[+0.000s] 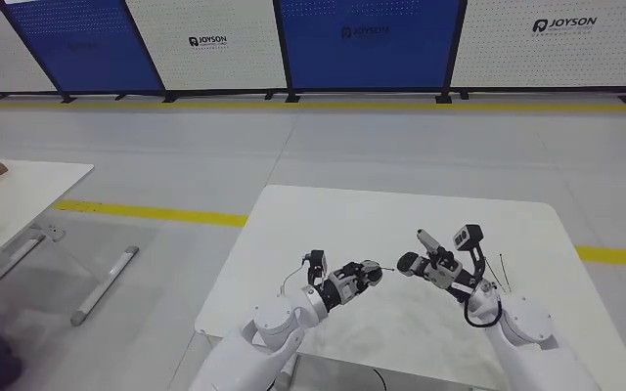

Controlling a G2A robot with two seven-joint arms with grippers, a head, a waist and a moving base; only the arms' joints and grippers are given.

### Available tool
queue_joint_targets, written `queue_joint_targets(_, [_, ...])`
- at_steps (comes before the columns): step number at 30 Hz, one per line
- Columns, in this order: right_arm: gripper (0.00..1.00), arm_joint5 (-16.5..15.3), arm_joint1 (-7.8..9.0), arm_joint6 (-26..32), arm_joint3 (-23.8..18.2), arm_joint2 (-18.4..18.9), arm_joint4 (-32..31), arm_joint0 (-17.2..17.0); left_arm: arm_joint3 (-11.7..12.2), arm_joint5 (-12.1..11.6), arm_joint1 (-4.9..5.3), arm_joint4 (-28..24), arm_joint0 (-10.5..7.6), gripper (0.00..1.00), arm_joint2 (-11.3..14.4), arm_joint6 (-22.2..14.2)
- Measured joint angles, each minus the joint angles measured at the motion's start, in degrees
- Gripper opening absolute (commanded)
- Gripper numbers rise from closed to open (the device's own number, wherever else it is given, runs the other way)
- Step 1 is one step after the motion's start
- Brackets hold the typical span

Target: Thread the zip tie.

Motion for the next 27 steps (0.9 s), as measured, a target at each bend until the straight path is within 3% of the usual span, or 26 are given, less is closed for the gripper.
queue_joint_targets(3, [1.00,-1.0,0.00,-1.3,0.0,0.0,-1.5,0.0,0.0,-1.4,-0.01,1.9,-0.01,0.00,0.0,2.2])
queue_joint_targets(8, [1.00,-1.0,0.00,-1.3,0.0,0.0,-1.5,0.0,0.0,-1.5,-0.01,2.1,-0.03,0.00,0.0,2.6])
queue_joint_targets(12, [1.00,-1.0,0.00,-1.3,0.0,0.0,-1.5,0.0,-0.9,-6.1,-0.09,10.1,0.52,0.00,1.3,8.8])
queue_joint_targets(14, [1.00,-0.8,0.04,-1.7,-0.2,0.1,-2.1,0.0,-1.1,-7.4,-0.04,14.2,0.76,0.00,2.1,10.3])
queue_joint_targets(16, [1.00,1.2,0.44,-1.0,-1.0,0.6,-5.3,0.2,-1.1,-7.2,0.16,18.0,1.02,0.00,2.5,10.1])
queue_joint_targets(18, [1.00,6.1,1.21,3.6,-1.9,1.6,-7.3,1.2,-1.3,-5.5,0.40,20.3,1.21,0.00,2.2,9.7])
queue_joint_targets(21, [1.00,12.7,2.51,8.2,-4.6,4.1,-14.1,2.6,-1.9,-3.9,0.48,18.5,1.43,0.00,1.7,8.5])
queue_joint_targets(23, [1.00,13.8,2.68,7.6,-5.7,4.7,-17.1,2.6,-1.9,-3.9,0.48,18.5,1.42,0.00,1.7,8.5])
queue_joint_targets(27, [1.00,13.6,2.63,7.4,-5.4,4.6,-16.0,2.6,-1.9,-4.0,0.48,18.6,1.41,0.00,1.8,8.6])
